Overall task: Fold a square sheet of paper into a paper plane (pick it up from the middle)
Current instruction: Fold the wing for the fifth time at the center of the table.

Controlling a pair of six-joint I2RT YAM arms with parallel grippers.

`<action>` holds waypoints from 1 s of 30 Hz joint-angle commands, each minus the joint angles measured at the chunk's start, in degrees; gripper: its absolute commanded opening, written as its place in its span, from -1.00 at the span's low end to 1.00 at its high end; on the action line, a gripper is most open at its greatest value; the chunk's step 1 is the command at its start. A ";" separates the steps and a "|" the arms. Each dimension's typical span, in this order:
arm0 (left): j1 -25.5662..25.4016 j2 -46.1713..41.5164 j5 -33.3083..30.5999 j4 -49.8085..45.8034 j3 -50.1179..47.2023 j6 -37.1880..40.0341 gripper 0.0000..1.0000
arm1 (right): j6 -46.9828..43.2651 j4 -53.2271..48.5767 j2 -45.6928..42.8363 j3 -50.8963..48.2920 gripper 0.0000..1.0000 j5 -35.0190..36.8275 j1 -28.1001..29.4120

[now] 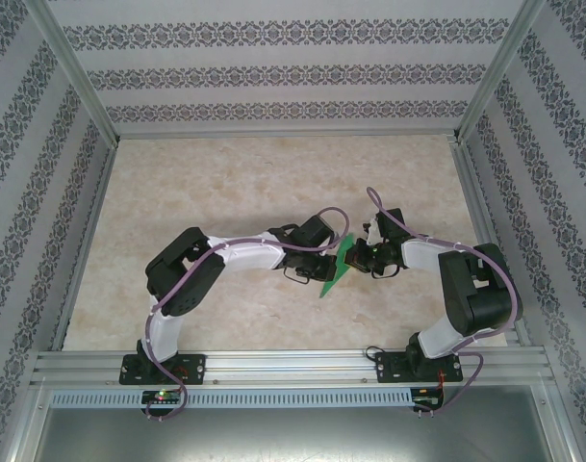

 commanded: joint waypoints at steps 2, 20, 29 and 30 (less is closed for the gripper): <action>-1.20 1.48 0.43 -1.71 2.00 1.52 -0.81 | 0.83 -3.22 0.76 -2.43 -0.86 4.83 0.55; -2.04 3.82 1.59 -1.57 3.05 1.89 -0.81 | 1.47 -2.75 0.51 -2.96 -0.86 4.88 0.57; -2.30 5.52 1.39 -2.66 3.67 2.62 -0.81 | 1.69 -2.62 0.40 -3.05 -0.86 4.81 0.57; -2.24 5.88 1.12 -2.89 3.65 2.81 -0.82 | 1.58 -2.59 0.31 -2.97 -0.85 4.64 0.57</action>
